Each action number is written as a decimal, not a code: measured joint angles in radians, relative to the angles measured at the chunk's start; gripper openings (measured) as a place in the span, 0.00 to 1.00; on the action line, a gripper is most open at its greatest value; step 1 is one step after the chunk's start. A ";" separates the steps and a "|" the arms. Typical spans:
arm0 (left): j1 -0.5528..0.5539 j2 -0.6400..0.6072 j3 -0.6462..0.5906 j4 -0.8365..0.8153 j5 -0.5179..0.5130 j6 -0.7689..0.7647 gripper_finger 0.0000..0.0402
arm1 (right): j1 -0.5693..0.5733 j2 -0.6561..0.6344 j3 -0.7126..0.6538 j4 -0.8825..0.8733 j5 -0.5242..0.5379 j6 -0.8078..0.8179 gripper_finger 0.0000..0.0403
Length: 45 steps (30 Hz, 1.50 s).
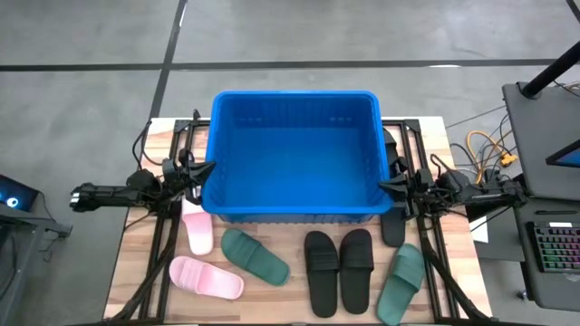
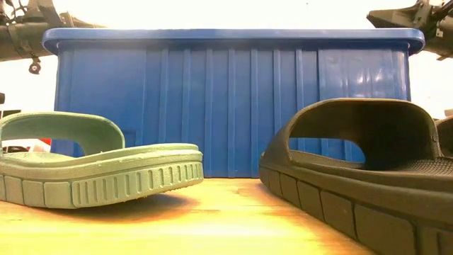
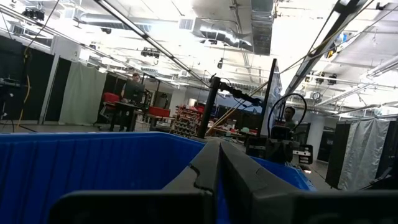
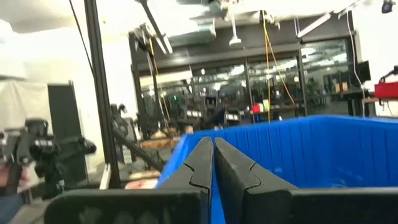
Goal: Pick and place slides into bin
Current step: Put the black slide into the blue container
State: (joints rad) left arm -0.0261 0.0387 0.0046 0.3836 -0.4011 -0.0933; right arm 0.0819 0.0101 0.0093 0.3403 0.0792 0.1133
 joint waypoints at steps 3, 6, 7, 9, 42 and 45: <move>0.000 0.000 0.000 0.000 0.000 -0.002 0.00 | 0.000 0.000 0.000 0.065 0.000 0.075 0.02; 0.000 0.000 0.000 0.013 0.000 -0.004 0.00 | 0.000 0.000 0.000 0.160 0.001 0.167 0.02; 0.000 0.000 0.000 0.030 0.000 -0.005 0.00 | 0.000 0.000 0.000 0.192 0.001 0.179 0.02; 0.000 0.000 0.000 0.072 0.005 -0.011 0.00 | 0.000 0.000 0.000 0.255 0.001 0.193 0.02; 0.000 0.350 0.140 0.526 -0.155 -0.264 0.46 | 0.000 0.400 0.881 -0.966 0.523 -0.035 0.47; 0.000 0.385 0.139 0.526 -0.207 -0.266 0.46 | 0.000 0.453 0.969 -1.151 0.625 -0.006 0.45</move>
State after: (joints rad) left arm -0.0257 0.4238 0.1436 0.9098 -0.6078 -0.3589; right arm 0.0818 0.4632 0.9785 -0.8106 0.7040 0.1070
